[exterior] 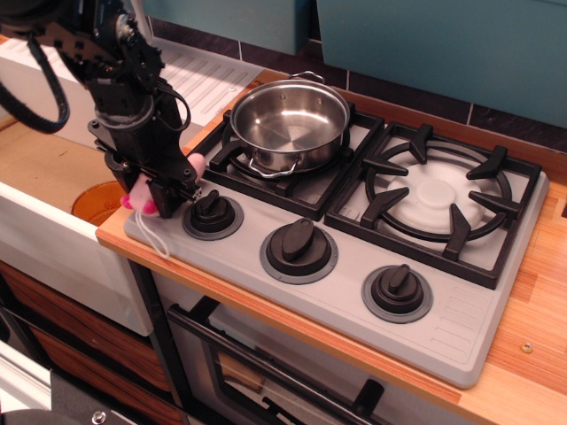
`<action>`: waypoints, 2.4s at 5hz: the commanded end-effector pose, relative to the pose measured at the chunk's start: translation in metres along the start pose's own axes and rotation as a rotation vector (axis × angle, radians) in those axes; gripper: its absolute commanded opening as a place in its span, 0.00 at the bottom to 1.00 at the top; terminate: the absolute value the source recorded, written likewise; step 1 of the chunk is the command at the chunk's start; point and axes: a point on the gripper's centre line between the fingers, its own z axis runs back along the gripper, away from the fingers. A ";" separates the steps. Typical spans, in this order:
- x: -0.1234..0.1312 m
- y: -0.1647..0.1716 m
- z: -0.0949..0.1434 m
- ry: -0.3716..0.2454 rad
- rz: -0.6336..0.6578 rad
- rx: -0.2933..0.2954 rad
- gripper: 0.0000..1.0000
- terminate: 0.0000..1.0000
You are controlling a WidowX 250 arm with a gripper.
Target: Put pan on stove and put stuffedpig in pan
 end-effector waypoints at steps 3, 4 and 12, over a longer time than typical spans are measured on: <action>0.060 0.005 0.099 0.059 -0.045 0.083 0.00 0.00; 0.076 -0.002 0.107 0.064 -0.061 0.087 0.00 0.00; 0.112 -0.048 0.090 -0.011 -0.075 0.028 1.00 0.00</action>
